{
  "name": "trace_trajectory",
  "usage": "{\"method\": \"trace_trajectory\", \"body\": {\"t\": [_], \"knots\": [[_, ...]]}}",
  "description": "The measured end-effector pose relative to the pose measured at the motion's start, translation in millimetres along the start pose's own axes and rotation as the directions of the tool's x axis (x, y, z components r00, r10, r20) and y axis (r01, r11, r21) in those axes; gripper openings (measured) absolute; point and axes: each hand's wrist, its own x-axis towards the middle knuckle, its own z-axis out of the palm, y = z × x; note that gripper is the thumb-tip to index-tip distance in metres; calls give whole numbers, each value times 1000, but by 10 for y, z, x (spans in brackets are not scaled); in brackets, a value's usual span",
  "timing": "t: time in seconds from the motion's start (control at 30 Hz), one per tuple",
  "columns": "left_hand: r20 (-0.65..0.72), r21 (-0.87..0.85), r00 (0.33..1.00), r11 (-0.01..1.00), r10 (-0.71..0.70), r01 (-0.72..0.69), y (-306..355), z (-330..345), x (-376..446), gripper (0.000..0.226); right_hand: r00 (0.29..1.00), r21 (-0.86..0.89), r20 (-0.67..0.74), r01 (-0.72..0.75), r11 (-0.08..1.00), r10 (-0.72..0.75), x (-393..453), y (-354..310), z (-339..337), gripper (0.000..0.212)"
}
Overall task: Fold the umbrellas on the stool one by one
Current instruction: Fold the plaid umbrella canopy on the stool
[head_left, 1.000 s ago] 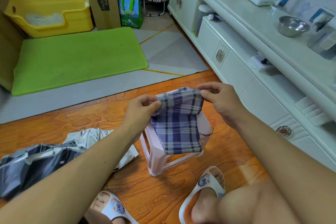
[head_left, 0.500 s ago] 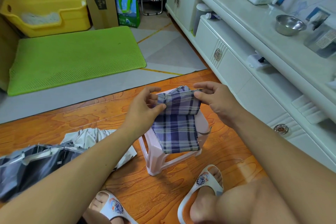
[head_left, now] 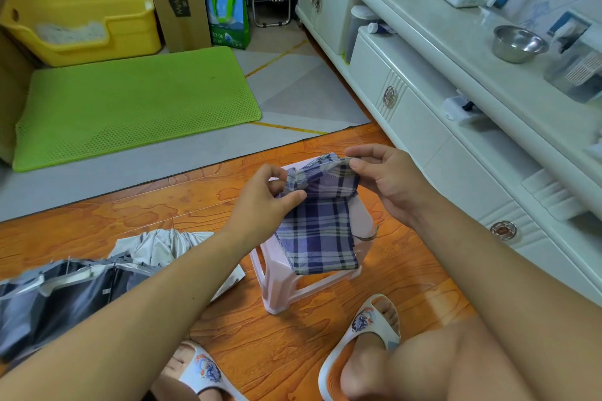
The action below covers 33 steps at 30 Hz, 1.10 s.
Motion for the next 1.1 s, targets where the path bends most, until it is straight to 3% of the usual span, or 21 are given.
{"method": "trace_trajectory", "body": {"t": [0.1,0.23,0.33,0.43,0.5,0.57,0.8,1.1], "knots": [[49,153,999,988,18,-25,9,-2,-14,16,1000,12,-5,-7,1000,7,5,1,7,18],[195,318,981,946,7,-70,37,35,-31,29,1000,32,8,-14,999,14,12,-13,30,17],[183,427,983,900,12,-90,39,52,4,18,999,29,30,-12,999,11,7,-33,50,17],[0,267,996,960,88,-85,30,51,43,21,1000,34,16,-10,999,10,15,-59,37,17],[-134,85,989,995,66,-55,35,41,45,29,1000,37,2,-15,999,14,23,-64,19,17],[-187,15,981,999,52,-50,27,29,51,36,1000,34,-2,-21,999,21,29,-57,11,17],[-136,57,988,996,77,-69,20,52,55,43,999,43,13,-37,998,36,44,-39,19,17],[-141,150,986,987,84,-63,55,-20,80,31,999,4,6,-32,999,32,38,-44,18,17]]}}
